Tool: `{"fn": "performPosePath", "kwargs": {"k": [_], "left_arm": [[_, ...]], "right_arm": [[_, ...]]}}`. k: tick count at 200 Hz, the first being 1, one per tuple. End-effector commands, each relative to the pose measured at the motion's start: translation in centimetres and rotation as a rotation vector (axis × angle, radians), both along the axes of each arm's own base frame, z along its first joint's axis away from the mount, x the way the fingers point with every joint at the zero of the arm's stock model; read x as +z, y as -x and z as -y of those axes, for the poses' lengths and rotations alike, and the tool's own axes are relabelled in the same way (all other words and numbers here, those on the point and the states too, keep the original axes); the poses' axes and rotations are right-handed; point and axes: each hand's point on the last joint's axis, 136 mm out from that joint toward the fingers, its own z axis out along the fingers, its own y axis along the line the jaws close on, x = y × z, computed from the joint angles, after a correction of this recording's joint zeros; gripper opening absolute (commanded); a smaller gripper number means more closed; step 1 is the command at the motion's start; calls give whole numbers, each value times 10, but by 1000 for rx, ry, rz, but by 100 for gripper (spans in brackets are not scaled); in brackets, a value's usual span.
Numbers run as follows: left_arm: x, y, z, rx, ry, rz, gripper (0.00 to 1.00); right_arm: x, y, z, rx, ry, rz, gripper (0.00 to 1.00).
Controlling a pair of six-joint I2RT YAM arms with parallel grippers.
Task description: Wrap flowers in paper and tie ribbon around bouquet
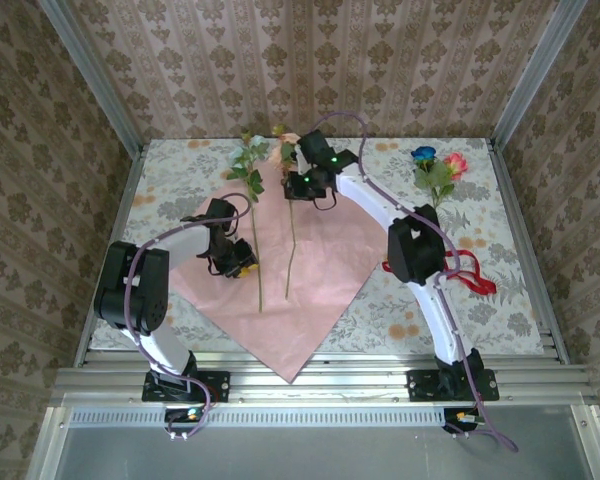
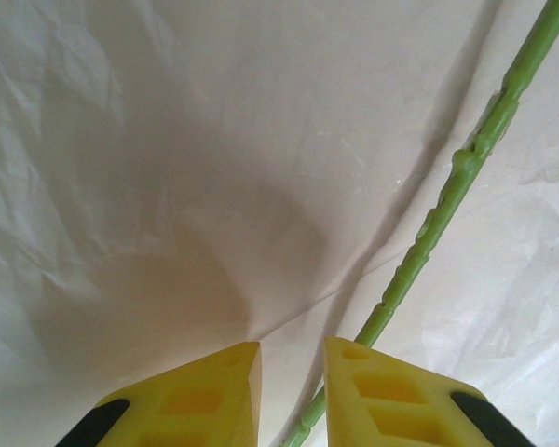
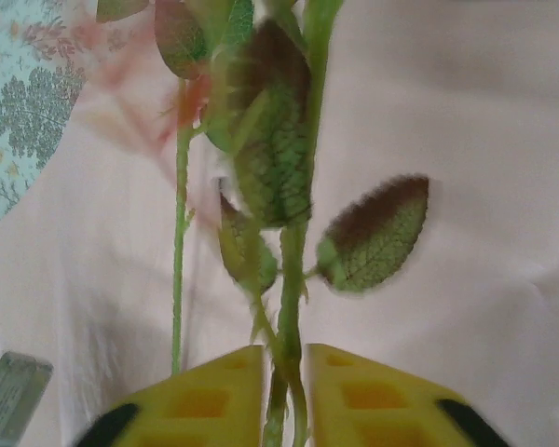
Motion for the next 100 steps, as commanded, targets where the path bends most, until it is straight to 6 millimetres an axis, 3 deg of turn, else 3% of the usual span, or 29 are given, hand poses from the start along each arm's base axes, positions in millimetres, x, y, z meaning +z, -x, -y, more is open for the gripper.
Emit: {"fn": "performPosePath", "kwargs": {"k": [1, 11, 22, 38, 54, 76, 100], "left_arm": [[3, 0, 0, -1, 1, 1, 23], [4, 0, 0, 0, 2, 2, 23], [4, 0, 0, 1, 2, 1, 23], [3, 1, -1, 1, 2, -2, 23], [3, 1, 0, 1, 4, -1, 23], [5, -1, 0, 0, 7, 3, 23], [4, 1, 0, 0, 6, 0, 23]], "right_arm": [[-3, -2, 9, -38, 15, -52, 33], [2, -3, 11, -37, 20, -35, 49], [9, -2, 15, -29, 39, -21, 58], [22, 2, 29, -32, 79, 5, 60], [38, 6, 55, -66, 100, 29, 59], [49, 12, 123, -182, 110, 43, 56], [40, 24, 226, -357, 160, -11, 50]]}}
